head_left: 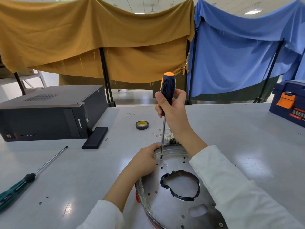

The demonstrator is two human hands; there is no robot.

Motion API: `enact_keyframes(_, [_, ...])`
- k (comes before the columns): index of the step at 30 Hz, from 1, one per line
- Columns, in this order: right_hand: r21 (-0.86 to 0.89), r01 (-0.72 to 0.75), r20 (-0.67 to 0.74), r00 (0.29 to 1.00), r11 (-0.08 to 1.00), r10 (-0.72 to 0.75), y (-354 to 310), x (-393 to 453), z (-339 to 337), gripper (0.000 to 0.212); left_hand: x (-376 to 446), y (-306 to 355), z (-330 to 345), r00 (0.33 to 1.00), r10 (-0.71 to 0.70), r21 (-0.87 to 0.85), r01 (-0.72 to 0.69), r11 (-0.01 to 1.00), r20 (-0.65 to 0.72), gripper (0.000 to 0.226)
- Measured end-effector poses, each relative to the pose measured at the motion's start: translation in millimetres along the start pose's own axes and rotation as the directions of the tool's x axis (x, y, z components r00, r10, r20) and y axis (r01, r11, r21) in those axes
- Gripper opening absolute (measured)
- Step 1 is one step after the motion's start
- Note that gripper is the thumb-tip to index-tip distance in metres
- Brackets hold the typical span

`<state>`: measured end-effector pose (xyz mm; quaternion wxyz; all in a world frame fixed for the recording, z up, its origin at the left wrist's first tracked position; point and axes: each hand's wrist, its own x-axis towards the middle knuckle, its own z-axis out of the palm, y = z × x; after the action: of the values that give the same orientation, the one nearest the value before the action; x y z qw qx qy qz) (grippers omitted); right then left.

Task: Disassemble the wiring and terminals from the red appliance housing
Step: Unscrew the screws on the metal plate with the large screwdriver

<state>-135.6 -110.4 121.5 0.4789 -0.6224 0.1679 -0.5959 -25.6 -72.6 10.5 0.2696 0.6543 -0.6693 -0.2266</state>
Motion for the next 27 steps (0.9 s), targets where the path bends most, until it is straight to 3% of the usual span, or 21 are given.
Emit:
enact_keyframes(3, [-0.016, 0.012, 0.01, 1.0, 1.0, -0.012, 1.6, 0.1, -1.5, 0.015, 0.0, -0.4, 0.0, 1.0, -0.007, 0.013, 0.007, 1.0, 0.0, 0.054])
enact_keyframes(12, [0.027, -0.015, 0.025, 1.0, 1.0, 0.015, -0.2, -0.5, -0.4, 0.025, 1.7, -1.6, 0.9, 1.0, -0.006, 0.021, 0.006, 1.0, -0.011, 0.054])
enact_keyframes(15, [0.003, 0.009, 0.072, 0.997, 1.0, -0.009, 0.5, -0.6, -0.8, 0.008, 1.4, -1.2, 1.0, 1.0, -0.008, 0.024, 0.009, 1.0, -0.011, 0.054])
enact_keyframes(24, [-0.016, -0.032, 0.044, 0.998, 0.999, 0.033, 0.1, 0.3, -0.2, 0.037, -0.4, 1.3, -0.2, 1.0, -0.004, 0.028, 0.004, 1.0, -0.004, 0.054])
enact_keyframes(27, [-0.016, -0.003, 0.04, 0.999, 1.0, 0.004, 1.9, 0.6, -2.2, 0.025, -0.4, 1.5, -0.2, 1.0, -0.003, 0.033, 0.003, 0.999, -0.002, 0.054])
